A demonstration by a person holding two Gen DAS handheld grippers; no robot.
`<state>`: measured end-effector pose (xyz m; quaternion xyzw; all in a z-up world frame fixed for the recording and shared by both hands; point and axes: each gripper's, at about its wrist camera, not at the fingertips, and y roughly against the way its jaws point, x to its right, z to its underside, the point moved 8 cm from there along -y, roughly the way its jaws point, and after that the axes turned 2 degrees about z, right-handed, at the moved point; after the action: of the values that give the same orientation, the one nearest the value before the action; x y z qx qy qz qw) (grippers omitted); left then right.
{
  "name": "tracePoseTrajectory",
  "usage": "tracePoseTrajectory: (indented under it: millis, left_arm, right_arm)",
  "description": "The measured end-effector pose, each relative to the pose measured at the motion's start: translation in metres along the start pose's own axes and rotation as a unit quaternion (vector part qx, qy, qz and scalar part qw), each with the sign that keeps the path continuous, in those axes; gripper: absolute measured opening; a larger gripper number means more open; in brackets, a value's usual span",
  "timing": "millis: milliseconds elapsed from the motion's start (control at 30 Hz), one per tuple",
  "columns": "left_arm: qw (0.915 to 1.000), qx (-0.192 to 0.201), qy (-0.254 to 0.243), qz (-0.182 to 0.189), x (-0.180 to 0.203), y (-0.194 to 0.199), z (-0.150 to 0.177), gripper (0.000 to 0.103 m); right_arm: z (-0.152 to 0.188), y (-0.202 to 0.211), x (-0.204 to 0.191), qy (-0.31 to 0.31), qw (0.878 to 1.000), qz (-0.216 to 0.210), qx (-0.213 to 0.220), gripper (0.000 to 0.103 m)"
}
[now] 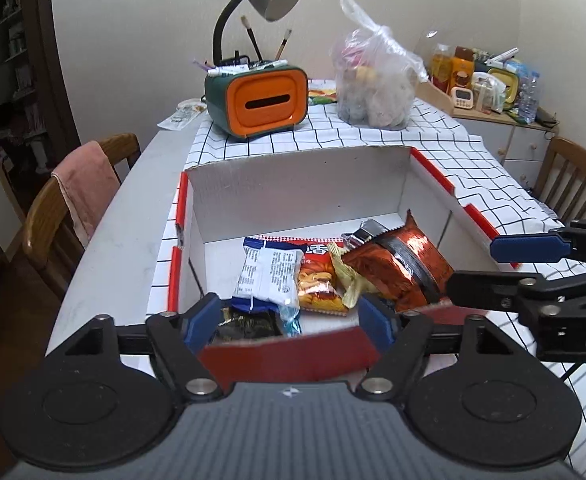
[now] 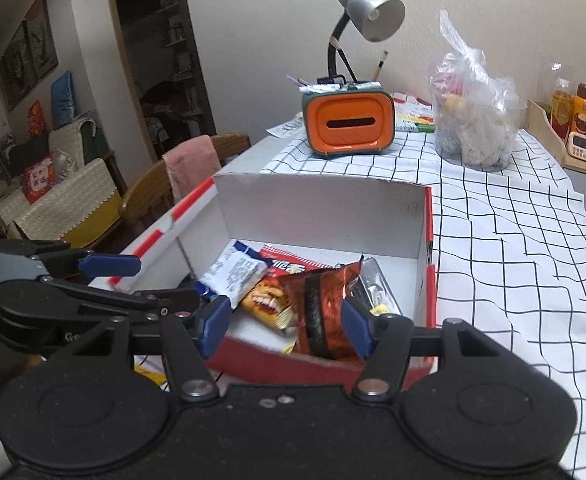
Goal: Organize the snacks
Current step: 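Lower the foil bag and blue candy into the red box and open both grippers, then withdraw both tools from the box toward the yellow snack and blue packet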
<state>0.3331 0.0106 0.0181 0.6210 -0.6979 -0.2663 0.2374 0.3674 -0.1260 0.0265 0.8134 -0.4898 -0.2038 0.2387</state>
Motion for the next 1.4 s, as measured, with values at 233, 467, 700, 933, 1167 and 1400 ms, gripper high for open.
tracePoseTrajectory:
  millis: [233,467,700,933,1167,1400]
  left_arm:
    - [1.0,0.007,0.002,0.007,-0.006,0.027,0.024,0.084]
    - [0.9998,-0.005,0.014,0.014,-0.016,0.041,0.057,0.087]
    - [0.9981,-0.045,0.035,0.023,-0.027,0.034,0.101,0.09]
    - [0.9952,-0.084,0.049,0.008,-0.036,0.021,0.12,0.091]
    - [0.9889,-0.129,0.074,-0.002,-0.043,-0.001,0.126,0.09]
    - [0.9852,-0.142,0.096,0.003,-0.045,-0.014,0.122,0.09]
  right_arm:
    - [0.016,0.036,-0.013,0.009,1.0,-0.016,0.018,0.096]
    - [0.049,0.054,-0.034,0.037,0.998,-0.044,-0.007,0.099]
    - [0.095,0.051,-0.059,0.073,0.993,-0.081,-0.047,0.102]
    - [0.14,0.049,-0.087,0.144,0.977,-0.122,-0.1,0.102]
    - [0.166,0.039,-0.11,0.231,0.95,-0.147,-0.147,0.099]
    - [0.174,0.026,-0.106,0.27,0.932,-0.166,-0.174,0.094]
